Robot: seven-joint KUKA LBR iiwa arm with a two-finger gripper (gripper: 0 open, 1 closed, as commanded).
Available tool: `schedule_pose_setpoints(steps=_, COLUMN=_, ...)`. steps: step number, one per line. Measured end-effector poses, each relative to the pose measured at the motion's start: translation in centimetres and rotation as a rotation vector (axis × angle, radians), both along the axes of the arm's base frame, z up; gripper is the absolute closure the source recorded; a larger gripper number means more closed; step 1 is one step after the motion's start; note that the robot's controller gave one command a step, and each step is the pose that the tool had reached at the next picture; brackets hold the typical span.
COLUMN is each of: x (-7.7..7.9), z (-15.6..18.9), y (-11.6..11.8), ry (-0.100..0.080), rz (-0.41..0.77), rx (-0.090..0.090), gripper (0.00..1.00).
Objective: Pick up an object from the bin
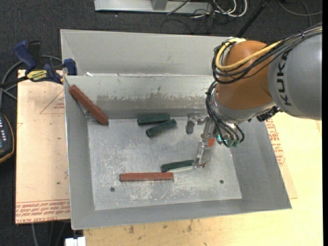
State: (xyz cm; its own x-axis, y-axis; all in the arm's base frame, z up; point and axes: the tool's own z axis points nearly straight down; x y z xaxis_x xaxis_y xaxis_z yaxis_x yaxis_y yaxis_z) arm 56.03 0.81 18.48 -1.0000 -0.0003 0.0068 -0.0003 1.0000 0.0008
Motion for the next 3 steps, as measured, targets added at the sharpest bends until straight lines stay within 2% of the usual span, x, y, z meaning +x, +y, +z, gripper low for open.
schedule_pose_setpoints(steps=1, x=-4.8, z=-11.8, y=0.2, ry=-0.004, rz=0.095, rx=0.001, gripper=0.00)
schedule_pose_setpoints(steps=2, x=-4.6, z=-11.4, y=0.2, ry=-0.009, rz=0.096, rx=0.001, gripper=1.00)
schedule_pose_setpoints(steps=3, x=-5.9, z=3.0, y=1.1, ry=-0.016, rz=0.130, rx=0.000, gripper=1.00)
